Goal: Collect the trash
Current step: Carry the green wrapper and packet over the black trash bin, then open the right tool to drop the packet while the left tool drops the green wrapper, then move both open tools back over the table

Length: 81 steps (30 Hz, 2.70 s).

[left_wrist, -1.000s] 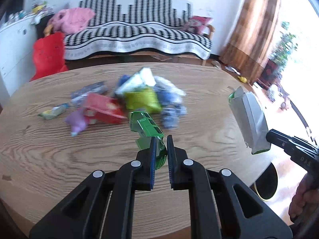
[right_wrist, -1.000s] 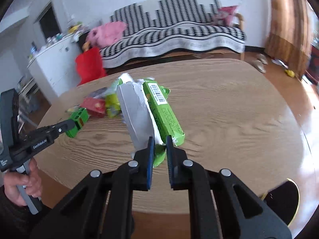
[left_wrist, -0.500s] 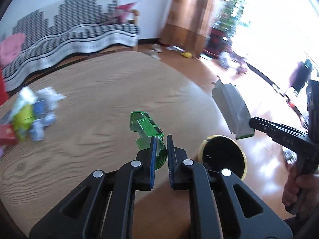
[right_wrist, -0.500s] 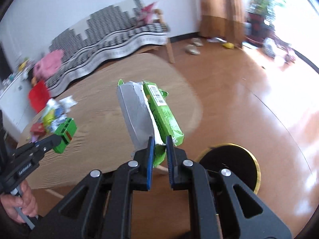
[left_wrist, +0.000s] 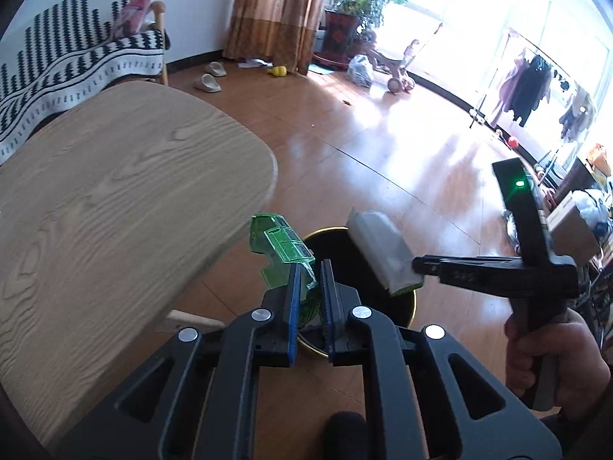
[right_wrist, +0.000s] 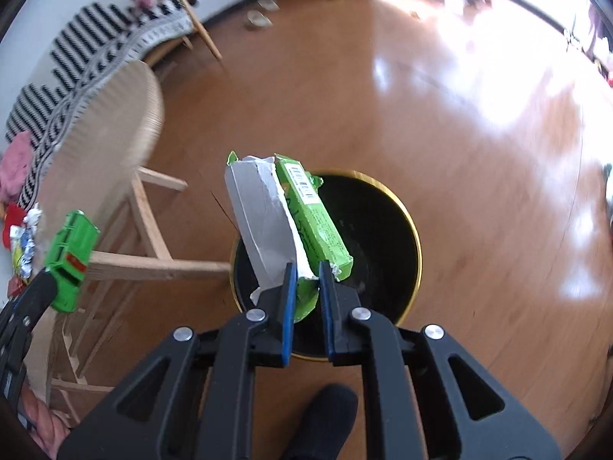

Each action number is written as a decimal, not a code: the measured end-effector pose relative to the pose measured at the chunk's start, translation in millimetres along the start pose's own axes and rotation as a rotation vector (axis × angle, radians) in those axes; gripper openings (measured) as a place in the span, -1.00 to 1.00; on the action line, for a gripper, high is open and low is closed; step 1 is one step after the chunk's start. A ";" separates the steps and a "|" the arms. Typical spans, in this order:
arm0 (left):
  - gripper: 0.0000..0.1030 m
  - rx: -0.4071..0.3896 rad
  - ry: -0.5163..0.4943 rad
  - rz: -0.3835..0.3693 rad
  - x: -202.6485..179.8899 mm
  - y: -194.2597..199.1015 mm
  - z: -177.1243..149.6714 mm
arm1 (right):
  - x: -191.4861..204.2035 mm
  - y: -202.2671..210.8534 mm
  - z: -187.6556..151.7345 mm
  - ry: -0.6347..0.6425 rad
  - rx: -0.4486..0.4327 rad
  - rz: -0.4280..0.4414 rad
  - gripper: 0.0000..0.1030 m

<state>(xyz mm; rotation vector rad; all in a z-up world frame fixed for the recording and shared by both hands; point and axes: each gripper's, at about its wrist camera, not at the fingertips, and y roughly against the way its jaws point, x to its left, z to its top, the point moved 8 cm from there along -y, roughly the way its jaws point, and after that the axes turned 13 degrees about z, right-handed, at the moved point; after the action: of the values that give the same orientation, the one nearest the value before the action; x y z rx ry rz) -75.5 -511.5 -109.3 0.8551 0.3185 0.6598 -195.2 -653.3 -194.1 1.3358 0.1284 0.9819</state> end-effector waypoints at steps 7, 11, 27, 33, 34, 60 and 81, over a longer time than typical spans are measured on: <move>-0.81 0.019 -0.042 -0.033 -27.7 -21.1 -2.4 | -10.7 -19.8 0.9 -0.060 0.045 0.006 -0.75; -0.81 0.031 -0.045 -0.034 -33.6 -27.7 -6.9 | -4.3 -22.4 3.0 -0.061 0.048 0.011 -0.75; -0.81 0.078 -0.029 -0.076 -48.4 -50.5 -9.4 | -29.8 -0.9 13.1 -0.143 -0.057 0.002 0.71; -0.81 0.120 -0.013 -0.126 -64.8 -67.4 -14.1 | -42.3 9.3 16.2 -0.169 -0.087 -0.005 0.71; -0.81 0.126 -0.010 -0.139 -67.9 -69.8 -14.3 | -43.5 10.7 16.7 -0.170 -0.093 -0.009 0.71; 0.83 -0.004 0.054 0.000 41.1 8.4 1.5 | 83.8 18.6 33.5 0.066 -0.158 0.024 0.77; 0.83 -0.049 0.541 0.577 460.9 153.8 -121.2 | 498.6 -105.8 -84.5 0.676 0.085 0.362 0.77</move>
<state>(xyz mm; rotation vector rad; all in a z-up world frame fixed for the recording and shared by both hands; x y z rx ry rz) 150.0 -66.5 -66.0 0.7090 0.5441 1.4395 115.1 -253.9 -88.5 1.0721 0.4549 1.7302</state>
